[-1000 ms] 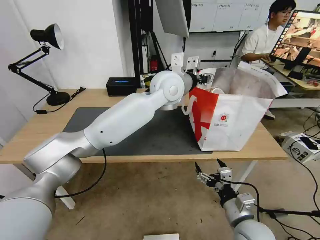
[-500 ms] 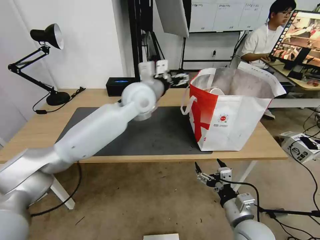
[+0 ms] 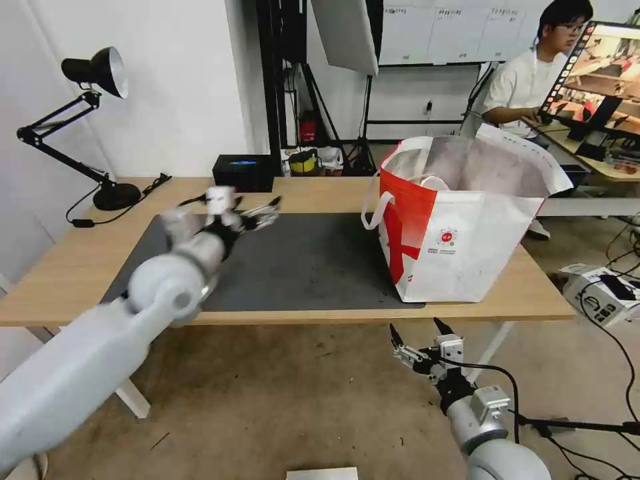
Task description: Pick up the trash from the table and place it into the takeout bag.
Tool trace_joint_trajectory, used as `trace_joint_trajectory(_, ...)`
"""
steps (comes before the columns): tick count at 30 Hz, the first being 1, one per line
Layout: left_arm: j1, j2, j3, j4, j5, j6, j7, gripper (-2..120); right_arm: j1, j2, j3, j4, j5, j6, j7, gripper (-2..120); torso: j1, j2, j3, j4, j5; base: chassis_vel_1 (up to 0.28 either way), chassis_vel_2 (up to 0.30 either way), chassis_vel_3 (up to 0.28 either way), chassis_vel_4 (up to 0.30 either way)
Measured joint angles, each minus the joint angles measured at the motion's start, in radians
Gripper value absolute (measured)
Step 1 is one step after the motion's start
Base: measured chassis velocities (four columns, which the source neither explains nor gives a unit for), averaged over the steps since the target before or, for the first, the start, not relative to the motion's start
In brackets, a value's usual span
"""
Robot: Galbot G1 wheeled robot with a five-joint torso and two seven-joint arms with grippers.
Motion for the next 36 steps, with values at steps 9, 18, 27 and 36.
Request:
trace_joint_trajectory(9, 0.300, -0.027, -0.228, -0.064, 0.175, -0.053, 0.013, 100, 0.000, 0.000, 0.000, 0.000, 0.000, 0.000, 0.000, 100, 0.000, 0.000, 0.000, 0.0003, -0.0006, 0.000, 0.000, 0.000, 0.000)
trace_joint_trajectory(18, 0.620, -0.159, -0.461, -0.088, 0.379, -0.161, 0.095, 100, 0.000, 0.000, 0.000, 0.000, 0.000, 0.000, 0.000, 100, 0.000, 0.000, 0.000, 0.0001, -0.0003, 0.000, 0.000, 0.000, 0.000)
trace_joint_trajectory(27, 0.829, -0.269, -0.600, -0.100, 0.463, -0.239, 0.181, 100, 0.000, 0.000, 0.000, 0.000, 0.000, 0.000, 0.000, 100, 0.000, 0.000, 0.000, 0.0000, -0.0001, 0.000, 0.000, 0.000, 0.000)
trace_joint_trajectory(36, 0.943, -0.347, -0.668, -0.125, 0.494, -0.273, 0.226, 100, 0.000, 0.000, 0.000, 0.000, 0.000, 0.000, 0.000, 100, 0.000, 0.000, 0.000, -0.0001, 0.0000, 0.000, 0.000, 0.000, 0.000)
